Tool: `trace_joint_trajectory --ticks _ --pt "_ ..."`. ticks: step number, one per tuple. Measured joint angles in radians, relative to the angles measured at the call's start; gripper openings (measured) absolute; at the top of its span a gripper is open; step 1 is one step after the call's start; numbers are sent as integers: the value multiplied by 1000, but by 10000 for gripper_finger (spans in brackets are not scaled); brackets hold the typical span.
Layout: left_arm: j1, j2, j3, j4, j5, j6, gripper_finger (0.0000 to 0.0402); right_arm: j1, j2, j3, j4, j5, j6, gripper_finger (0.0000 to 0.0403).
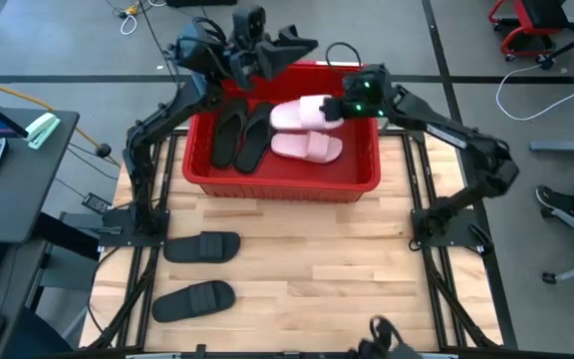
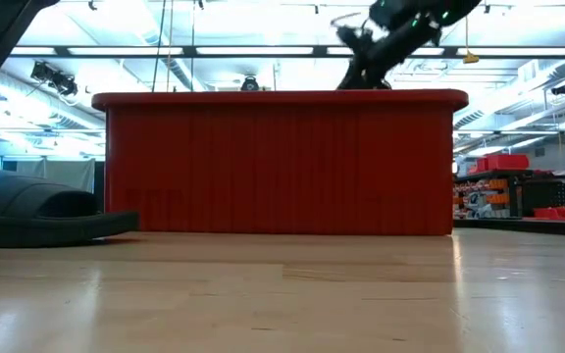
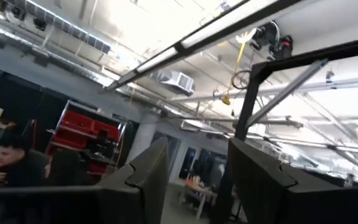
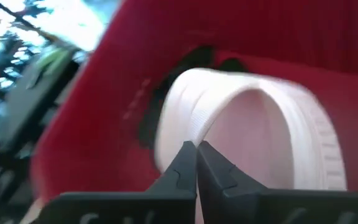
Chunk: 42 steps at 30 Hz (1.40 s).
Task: Pick and place slides into bin
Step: Put the pink slide into the red bin, then put the top black slide into the red bin
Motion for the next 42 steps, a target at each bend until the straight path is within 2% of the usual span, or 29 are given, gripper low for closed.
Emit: trace_joint_trajectory --ticks 4,14,18,22,28,35,42 --pt "63 -20 0 2 88 -12 172 -43 85 40 -8 60 -14 0" --pt "150 -57 0 -3 170 -13 172 -98 268 44 17 123 -33 0" --pt "172 -60 0 0 187 -15 172 -95 310 43 36 208 -93 5" --pt "186 -60 0 -5 201 -15 172 -114 335 43 73 162 -118 24" --pt "187 -60 0 -5 206 -16 172 -135 389 43 76 116 -87 75" --pt "187 -59 0 -5 208 -16 172 -133 350 40 75 150 -115 128" --pt "190 -58 0 -5 208 -18 172 -133 236 42 100 162 -161 139"
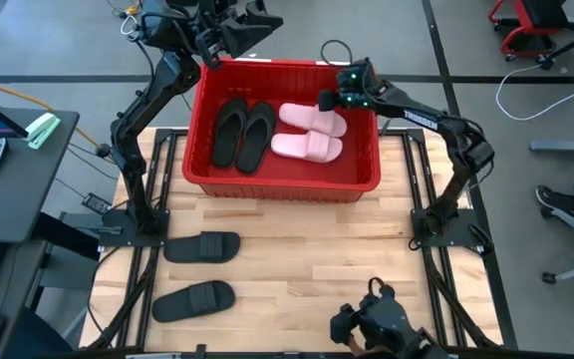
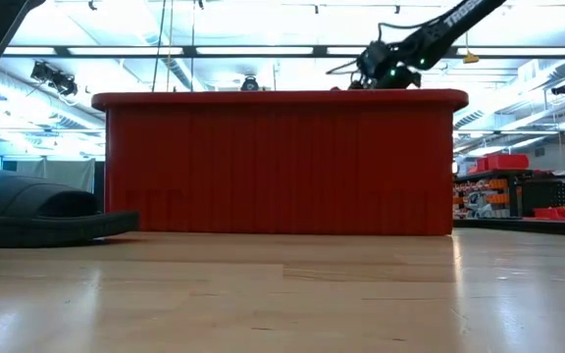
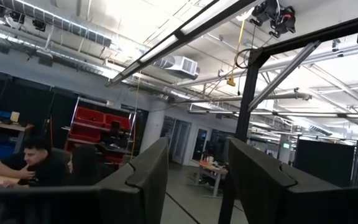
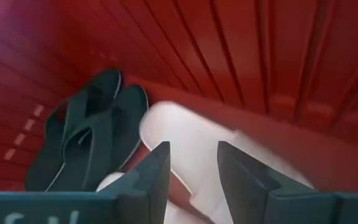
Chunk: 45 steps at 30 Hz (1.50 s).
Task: Pick and place slides into bin
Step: Put the top black slide into the red bin
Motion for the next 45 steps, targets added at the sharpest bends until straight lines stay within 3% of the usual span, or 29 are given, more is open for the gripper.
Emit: trace_joint_trajectory --ticks 3,6,12,16,20,24,28,31,34,39,41,45 --pt "0 0 0 0 0 -17 172 1 -46 0 4 10 -6 139" --pt "-3 0 0 0 7 -35 172 1 -98 0 3 -62 -7 139" --pt "-72 -2 0 -89 162 -103 172 42 -285 -1 0 -429 18 129" --pt "-177 -2 0 -257 233 -91 172 124 -443 -1 -49 -662 34 122" --pt "-304 -2 0 -508 189 6 172 269 -606 0 -193 -662 -49 118" --pt "-444 -2 0 -830 -79 178 172 435 -733 0 -360 -513 -108 119" --pt "-582 -2 0 -1102 -548 258 172 590 -824 0 -510 -323 -108 117" --pt "-702 -2 -1 -1280 -914 186 171 683 -864 0 -638 -175 -70 117" --pt "-824 -2 -1 -1474 -1177 -12 171 764 -890 -18 -732 -47 10 117" --pt "-993 4 0 -1851 -1398 -485 171 871 -901 -106 -757 32 165 117" --pt "-1042 5 -18 -1938 -1395 -672 171 910 -896 -157 -730 30 214 117" --pt "-1114 -17 -126 -1911 -1368 -819 171 981 -881 -288 -591 32 290 117"
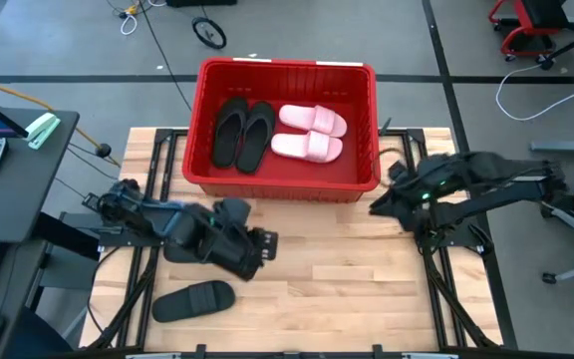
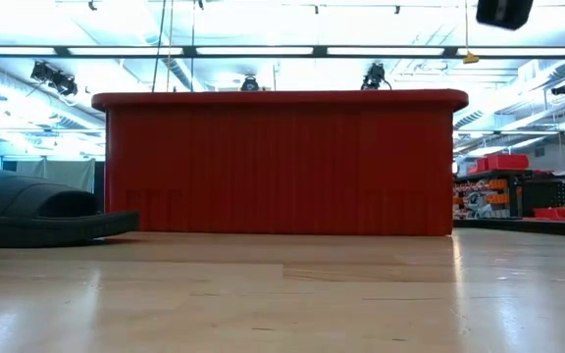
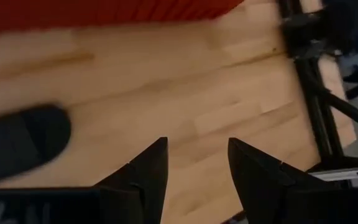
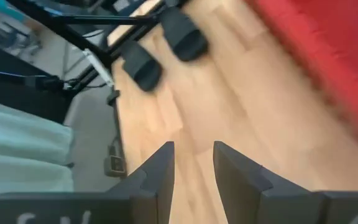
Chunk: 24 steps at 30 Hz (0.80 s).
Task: Pick and place slides into bin
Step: Put the top black slide into the red bin
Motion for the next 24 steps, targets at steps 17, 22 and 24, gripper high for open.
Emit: trace_joint_trajectory --ticks 17,22,24 --pt "48 -330 -912 339 337 -91 172 120 196 -244 640 -12 47 116" --pt "44 -495 -1169 455 344 -239 172 119 223 -244 639 -12 45 116" --pt "38 -551 -1256 495 344 -300 172 118 225 -244 640 -12 45 116"
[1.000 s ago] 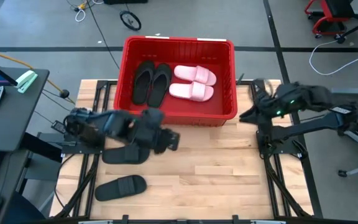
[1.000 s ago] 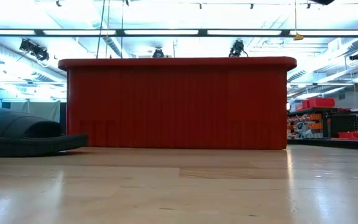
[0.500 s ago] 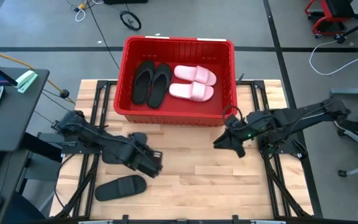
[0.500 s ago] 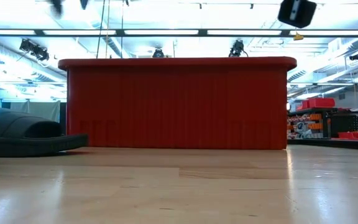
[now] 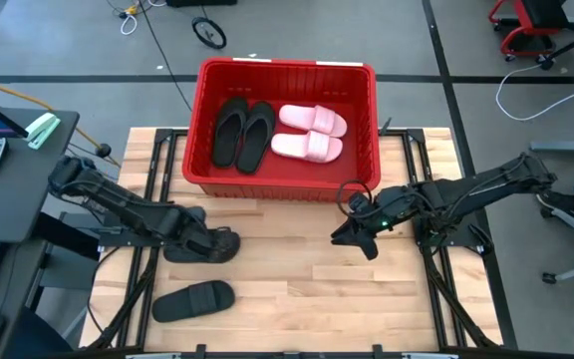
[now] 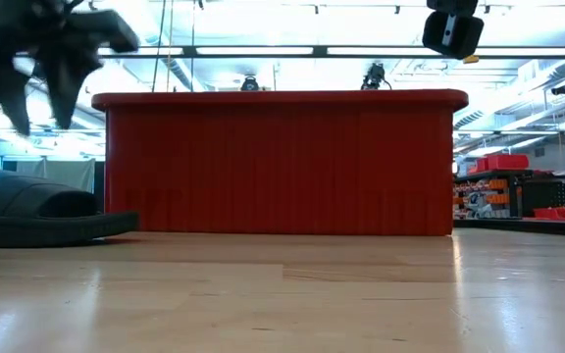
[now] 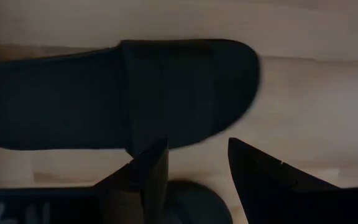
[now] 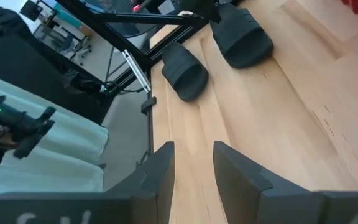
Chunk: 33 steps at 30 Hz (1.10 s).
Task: Pick and place slides into bin
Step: Put the top black slide into the red bin
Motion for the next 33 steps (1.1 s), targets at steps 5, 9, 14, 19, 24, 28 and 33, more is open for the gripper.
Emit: trace_joint_trajectory --ticks 5,9,14,19,24,28,33 --pt "-3 -85 -166 115 15 -53 172 0 -5 0 0 0 1 116" --pt "-2 -103 -224 163 30 -56 172 0 -9 1 1 0 17 116" --pt "-2 -104 -232 167 49 -52 172 0 -11 1 6 0 38 116" --pt "-3 -104 -232 166 110 -52 172 0 -11 1 7 0 99 116" --pt "-3 -104 -232 167 88 -48 172 -5 -11 1 7 0 104 116" --pt "-3 -102 -235 228 35 -38 172 -32 -11 1 7 3 105 116" --pt "-1 -103 -344 420 22 -47 172 -62 -11 1 7 3 102 116"
